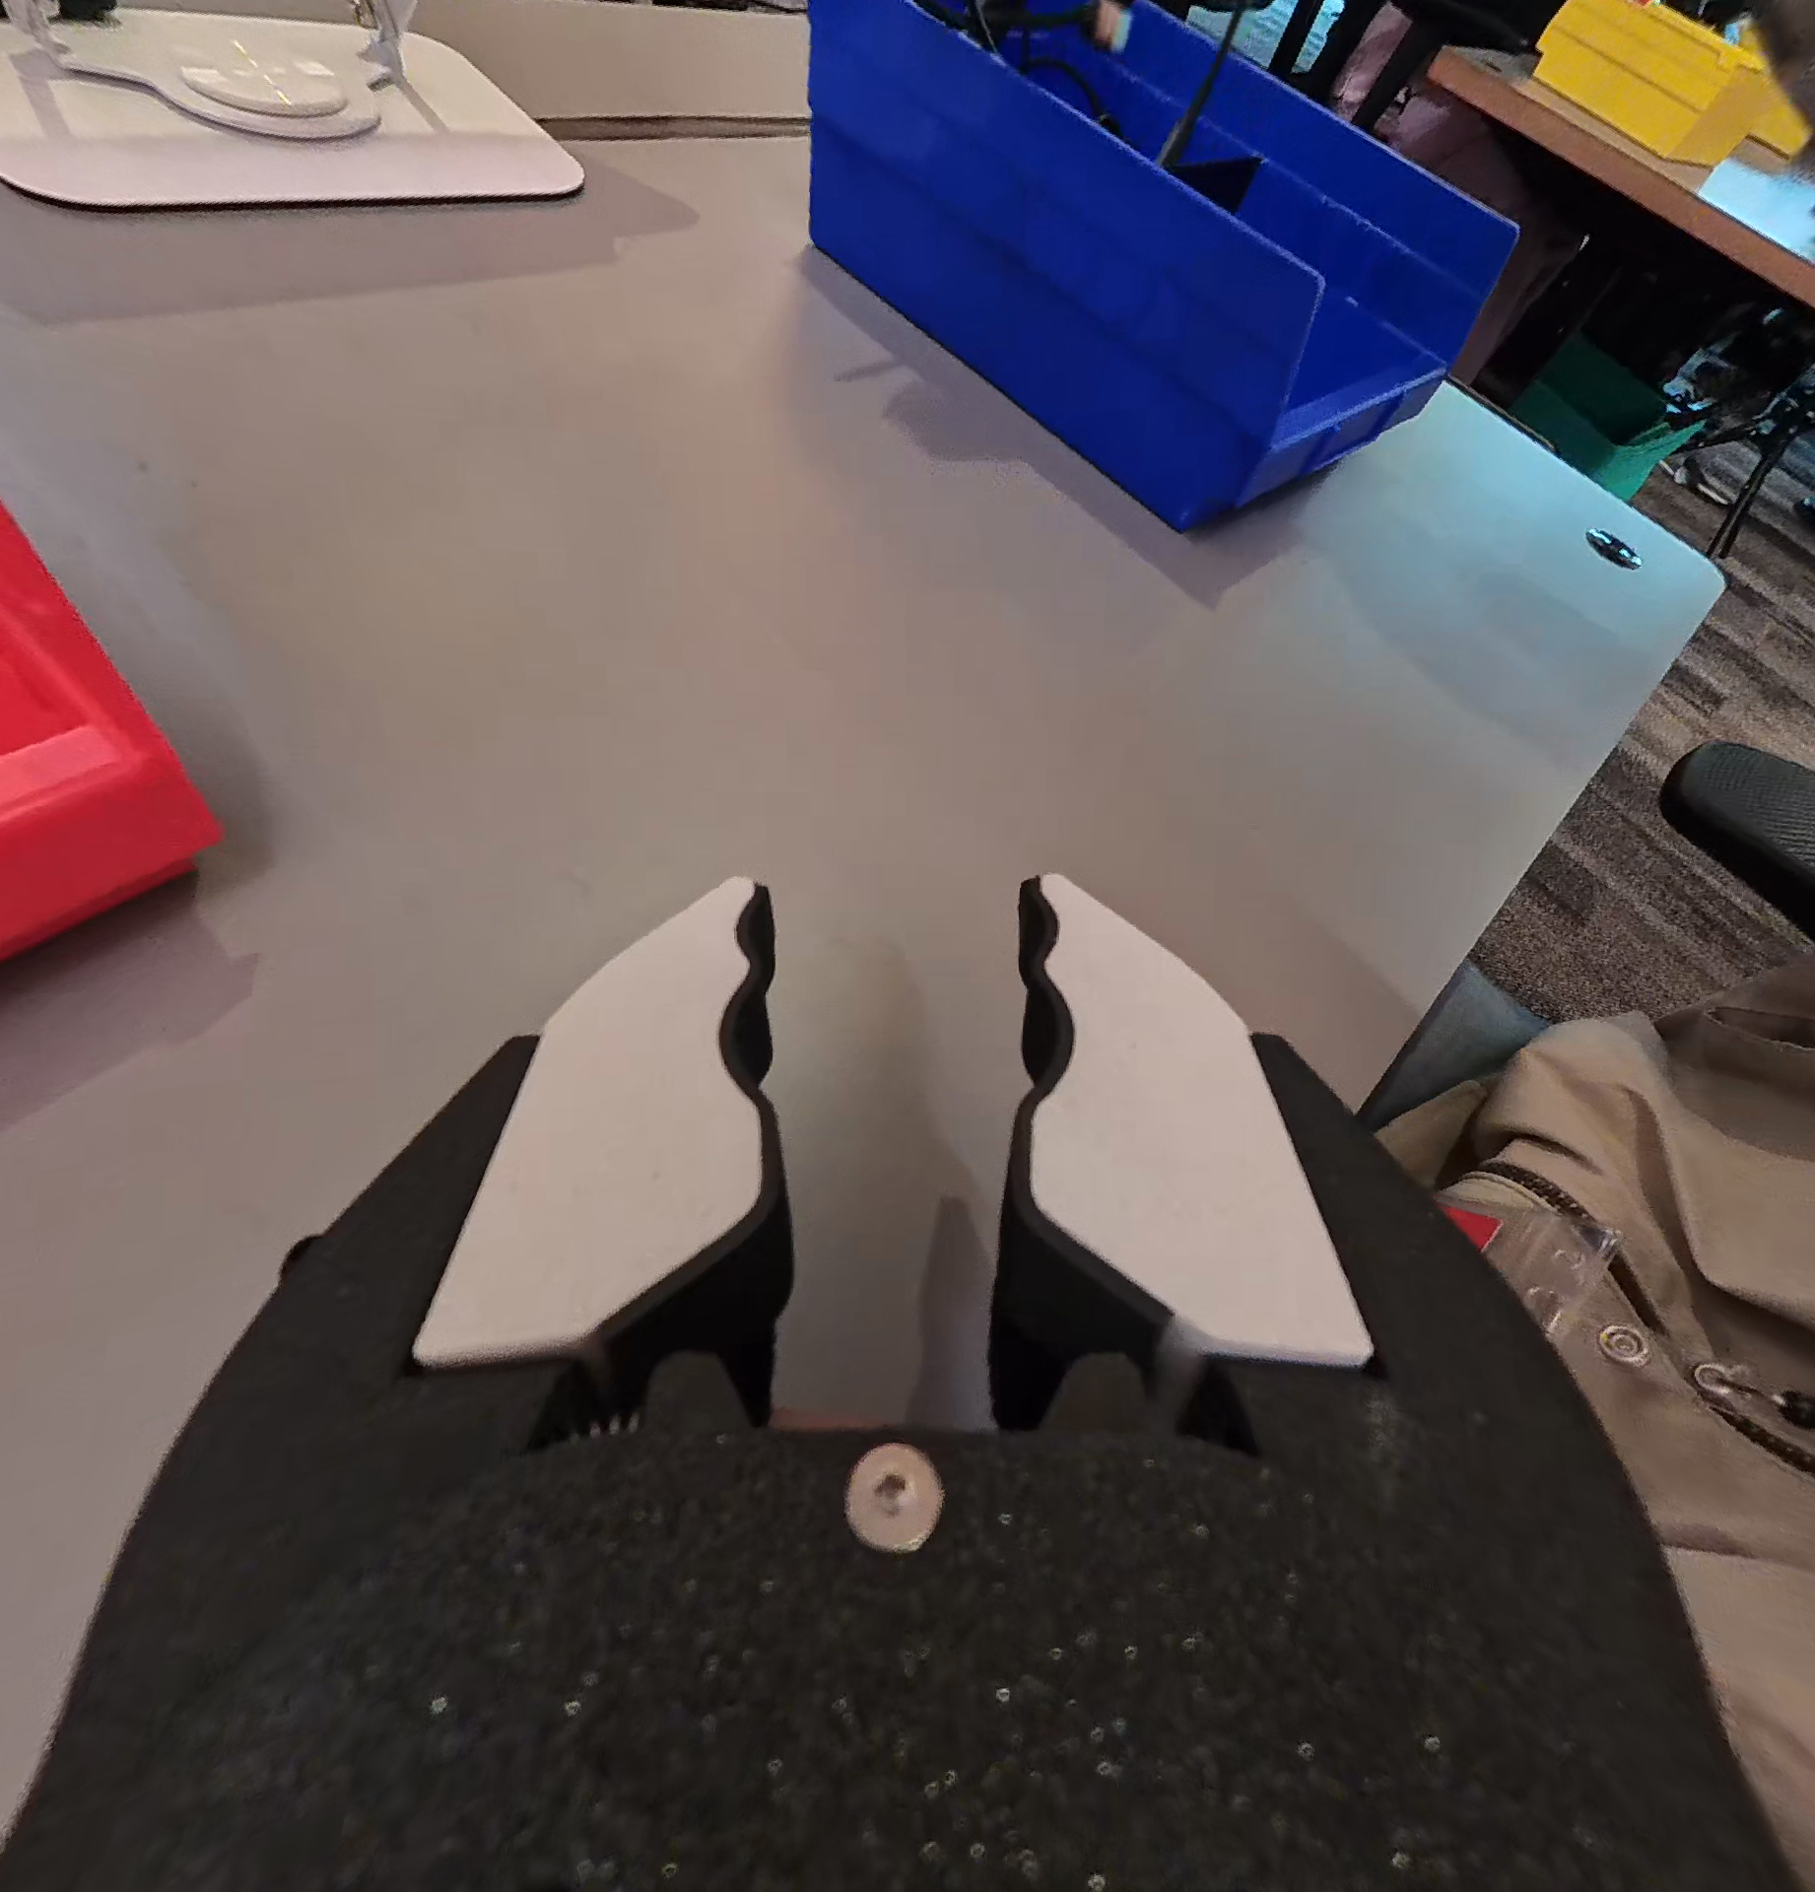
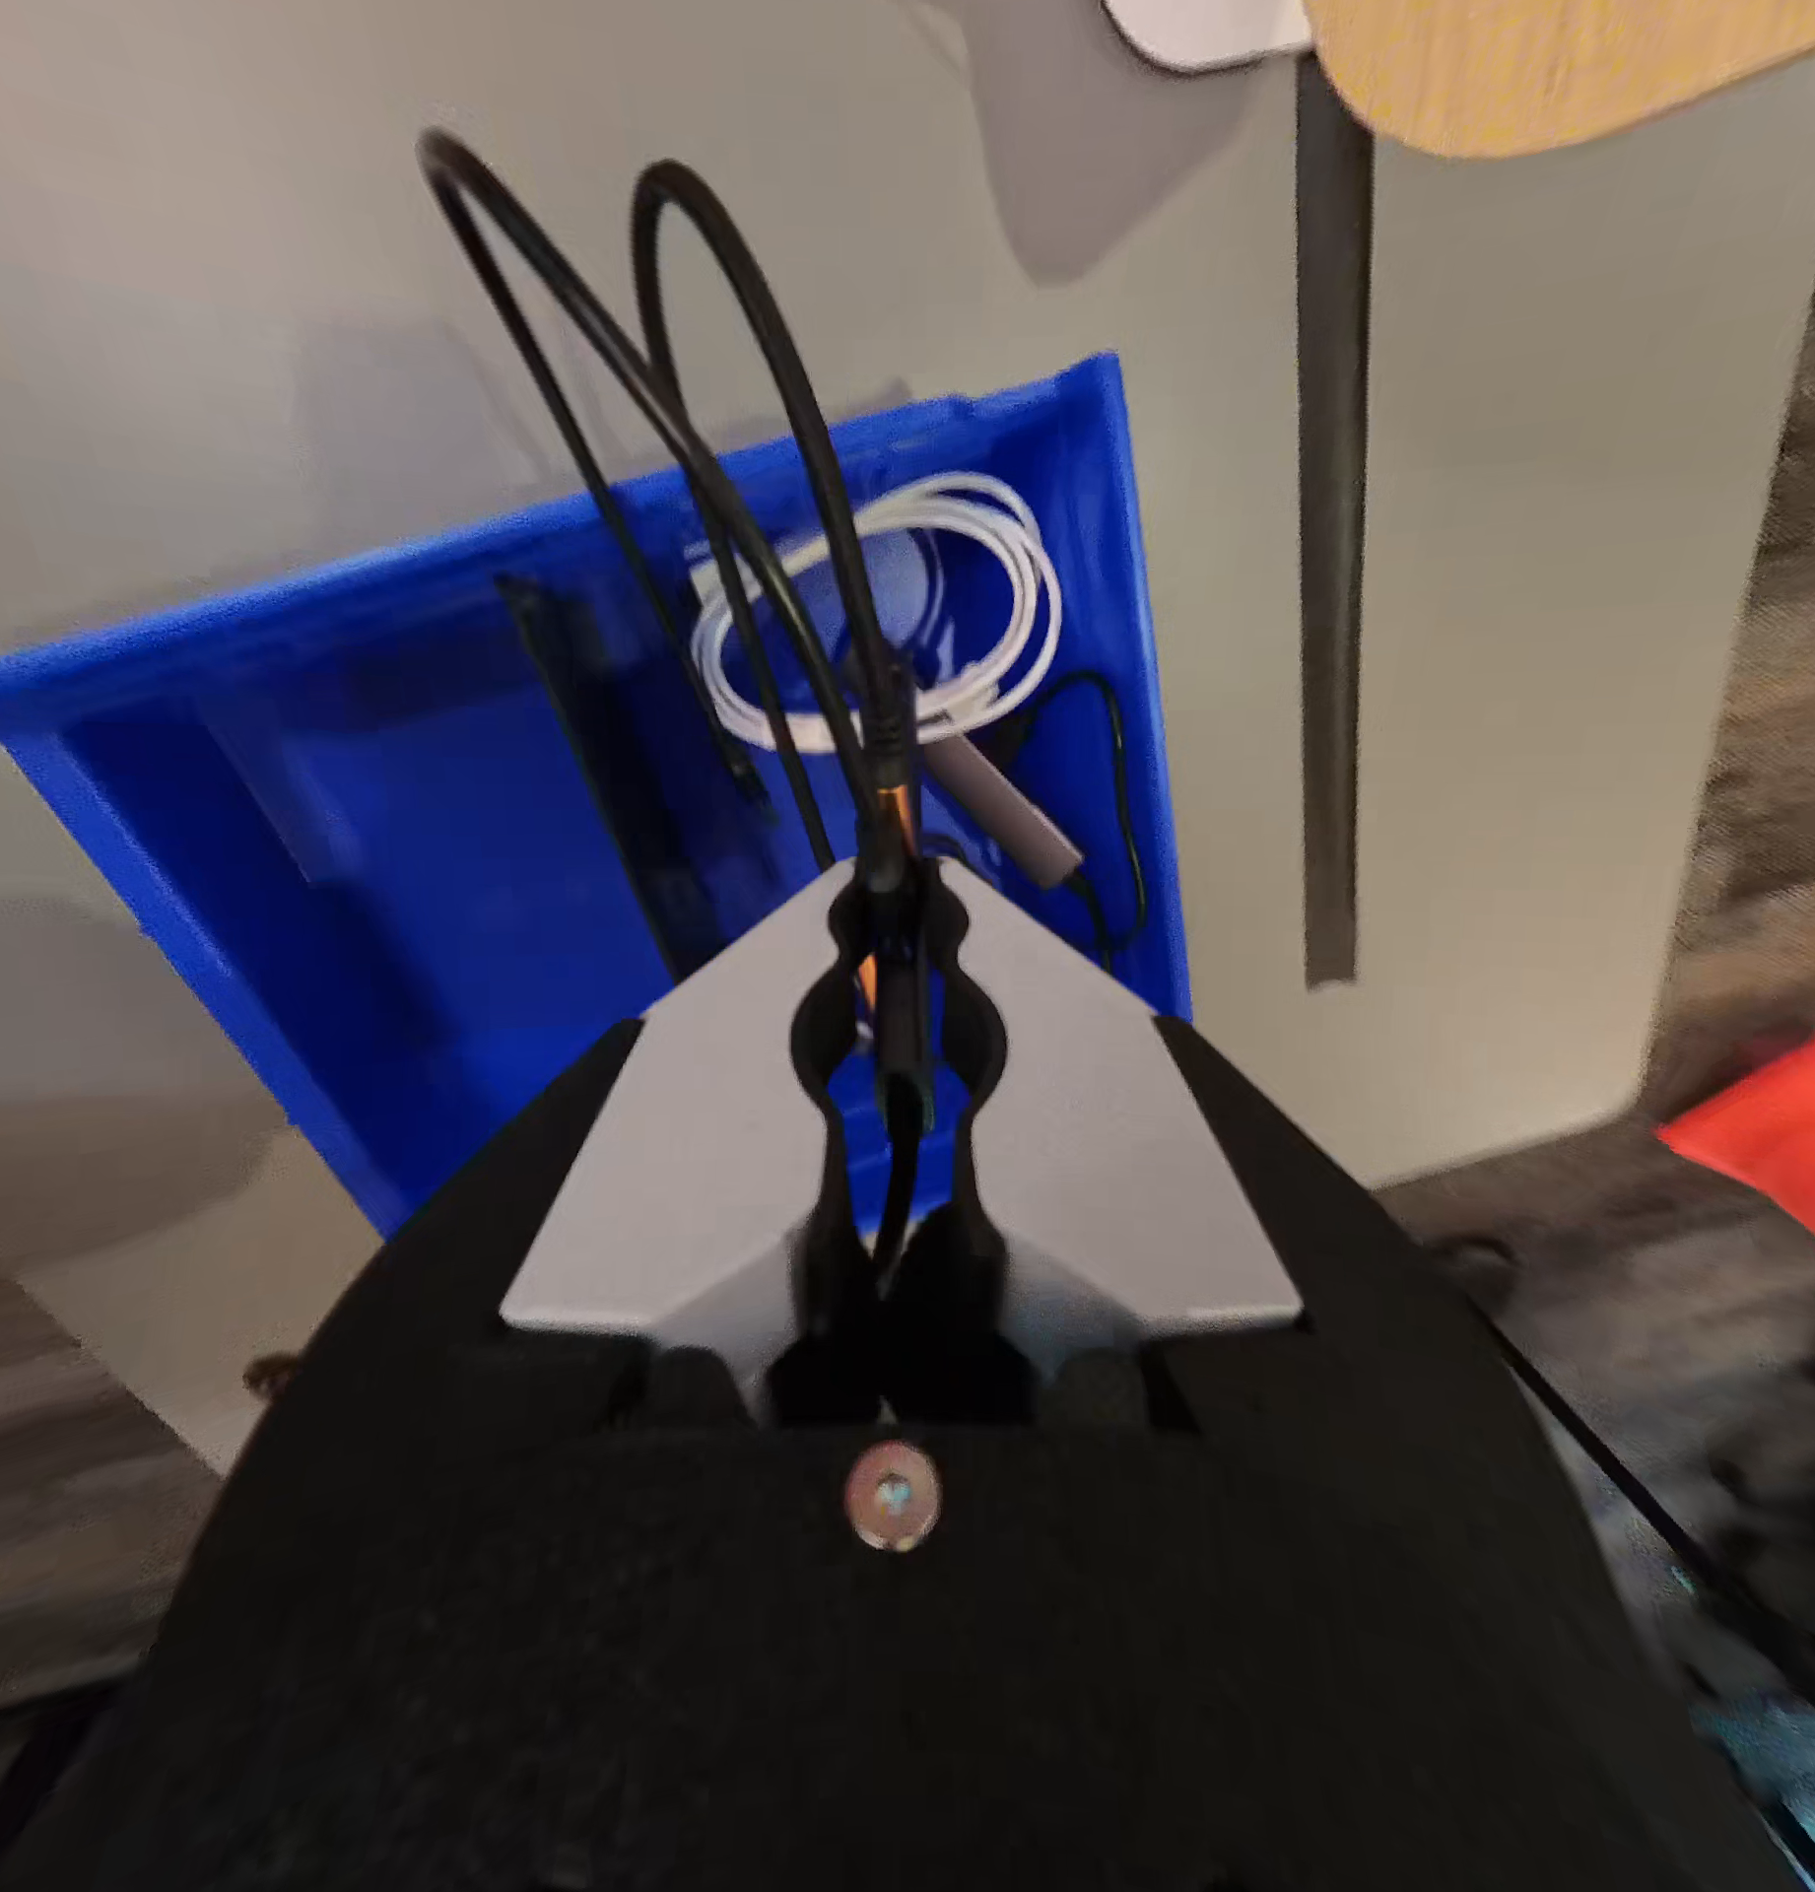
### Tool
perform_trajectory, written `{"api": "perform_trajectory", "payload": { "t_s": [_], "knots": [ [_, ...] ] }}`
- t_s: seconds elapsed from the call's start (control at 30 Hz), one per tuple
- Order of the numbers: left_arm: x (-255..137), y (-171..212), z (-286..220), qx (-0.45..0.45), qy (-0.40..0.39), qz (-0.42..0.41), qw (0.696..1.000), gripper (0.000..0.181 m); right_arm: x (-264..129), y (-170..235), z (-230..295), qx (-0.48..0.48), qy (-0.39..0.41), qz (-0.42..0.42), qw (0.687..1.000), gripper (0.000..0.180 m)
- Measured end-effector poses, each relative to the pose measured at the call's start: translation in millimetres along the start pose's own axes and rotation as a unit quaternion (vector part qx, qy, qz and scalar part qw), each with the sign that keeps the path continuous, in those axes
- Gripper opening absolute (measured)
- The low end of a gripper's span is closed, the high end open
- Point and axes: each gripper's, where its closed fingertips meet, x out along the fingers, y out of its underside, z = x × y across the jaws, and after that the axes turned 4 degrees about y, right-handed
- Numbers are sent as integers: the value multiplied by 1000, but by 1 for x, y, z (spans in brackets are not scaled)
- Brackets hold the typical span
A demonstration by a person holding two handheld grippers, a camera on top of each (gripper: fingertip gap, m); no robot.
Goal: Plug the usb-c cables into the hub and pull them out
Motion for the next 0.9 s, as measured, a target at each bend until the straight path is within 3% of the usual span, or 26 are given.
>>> {"api": "perform_trajectory", "payload": {
  "t_s": [0.1, 0.23, 0.33, 0.4, 0.47, 0.5, 0.6, 0.7, 0.8, 0.9],
  "knots": [
    [-1, 1, 1, -5, 1, 0, 1000, 45, 21, 2, -5, 36, -39, -40, 998, 9],
    [0, 2, 3, -6, 0, 2, 1000, 45, 58, 46, 3, 117, -112, 21, 987, 9],
    [1, 3, 7, -6, -5, 3, 1000, 47, 76, 62, 4, 170, -137, 3, 976, 13],
    [1, 3, 13, -1, -16, 0, 1000, 52, 80, 64, -5, 193, -122, -28, 973, 21],
    [-4, -2, 21, 30, -36, -17, 999, 33, 78, 65, -10, 198, -103, -59, 973, 36],
    [-9, -8, 28, 51, -60, -38, 996, 32, 74, 65, -14, 195, -86, -79, 974, 41],
    [-33, -21, 65, 93, -189, -87, 974, 52, 39, 57, -34, 209, 0, -168, 963, 53],
    [-55, -23, 101, 111, -296, -84, 945, 64, -26, 43, -42, 259, 98, -297, 914, 56],
    [-71, -22, 125, 54, -333, -93, 937, 73, -86, 38, -13, 304, 205, -418, 831, 63],
    [-81, -20, 144, 15, -350, -102, 931, 76, -95, 58, 41, 390, 298, -447, 748, 66]
  ]
}}
